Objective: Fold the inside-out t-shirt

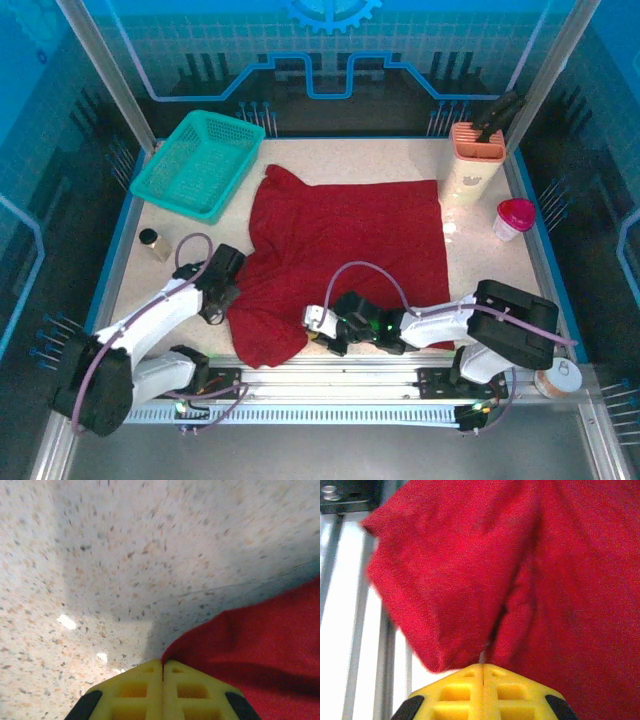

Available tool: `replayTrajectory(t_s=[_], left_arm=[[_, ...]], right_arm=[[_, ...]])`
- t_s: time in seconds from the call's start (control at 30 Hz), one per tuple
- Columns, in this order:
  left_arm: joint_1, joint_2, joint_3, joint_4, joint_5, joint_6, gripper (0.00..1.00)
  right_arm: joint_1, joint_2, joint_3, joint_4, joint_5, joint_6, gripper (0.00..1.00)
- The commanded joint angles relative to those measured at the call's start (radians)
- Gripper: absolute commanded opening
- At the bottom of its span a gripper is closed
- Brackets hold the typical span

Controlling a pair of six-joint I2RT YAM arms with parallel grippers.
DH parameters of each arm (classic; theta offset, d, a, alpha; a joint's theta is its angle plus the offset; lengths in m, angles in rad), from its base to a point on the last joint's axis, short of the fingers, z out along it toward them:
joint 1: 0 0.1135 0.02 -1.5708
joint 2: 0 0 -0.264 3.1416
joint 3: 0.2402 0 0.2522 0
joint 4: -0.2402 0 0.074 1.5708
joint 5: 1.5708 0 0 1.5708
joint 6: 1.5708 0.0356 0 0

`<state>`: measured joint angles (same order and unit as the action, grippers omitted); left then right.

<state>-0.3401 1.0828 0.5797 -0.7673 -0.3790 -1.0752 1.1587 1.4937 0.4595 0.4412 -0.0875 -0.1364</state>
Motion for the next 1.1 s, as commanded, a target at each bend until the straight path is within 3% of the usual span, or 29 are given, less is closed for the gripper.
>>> replayTrajectory(t_s=[0.0, 0.03, 0.2, 0.23, 0.3, 0.33, 0.43, 0.5, 0.63, 0.9, 1.07], left_arm=[[0.013, -0.067, 0.056, -0.144, -0.113, 0.060, 0.00], [0.013, -0.073, 0.061, -0.159, -0.129, 0.064, 0.04], [0.013, -0.023, 0.062, -0.102, -0.136, 0.147, 0.71], [0.012, -0.004, 0.068, -0.104, -0.117, 0.144, 0.75], [-0.004, 0.024, 0.065, -0.134, -0.044, 0.101, 0.78], [-0.023, 0.030, 0.046, -0.152, 0.019, 0.056, 0.78], [-0.161, 0.019, -0.026, -0.151, 0.151, -0.056, 0.83], [-0.320, 0.029, -0.025, -0.211, 0.128, -0.152, 0.84], [-0.454, 0.091, 0.008, -0.269, 0.148, -0.216, 0.82], [-0.486, 0.220, 0.014, -0.157, 0.154, -0.269, 0.81], [-0.406, 0.203, 0.014, -0.081, 0.139, -0.245, 0.83]], right_arm=[[0.026, -0.048, 0.013, -0.029, -0.154, -0.106, 0.08], [0.027, -0.050, 0.017, -0.011, -0.197, -0.108, 0.02], [-0.008, -0.033, -0.004, 0.223, -0.203, 0.061, 0.00], [-0.010, -0.033, -0.001, 0.223, -0.172, 0.077, 0.09], [-0.015, -0.035, -0.009, 0.213, -0.131, 0.056, 0.29], [-0.027, -0.035, -0.028, 0.240, -0.081, 0.062, 0.34], [-0.073, -0.060, -0.096, 0.387, -0.045, 0.052, 0.41], [-0.047, -0.093, -0.071, 0.321, -0.072, -0.048, 0.50], [0.086, -0.047, 0.023, 0.121, -0.083, -0.183, 0.54], [0.211, 0.216, 0.140, 0.140, 0.022, -0.249, 0.56], [0.213, 0.271, 0.126, 0.215, 0.068, -0.209, 0.47]])
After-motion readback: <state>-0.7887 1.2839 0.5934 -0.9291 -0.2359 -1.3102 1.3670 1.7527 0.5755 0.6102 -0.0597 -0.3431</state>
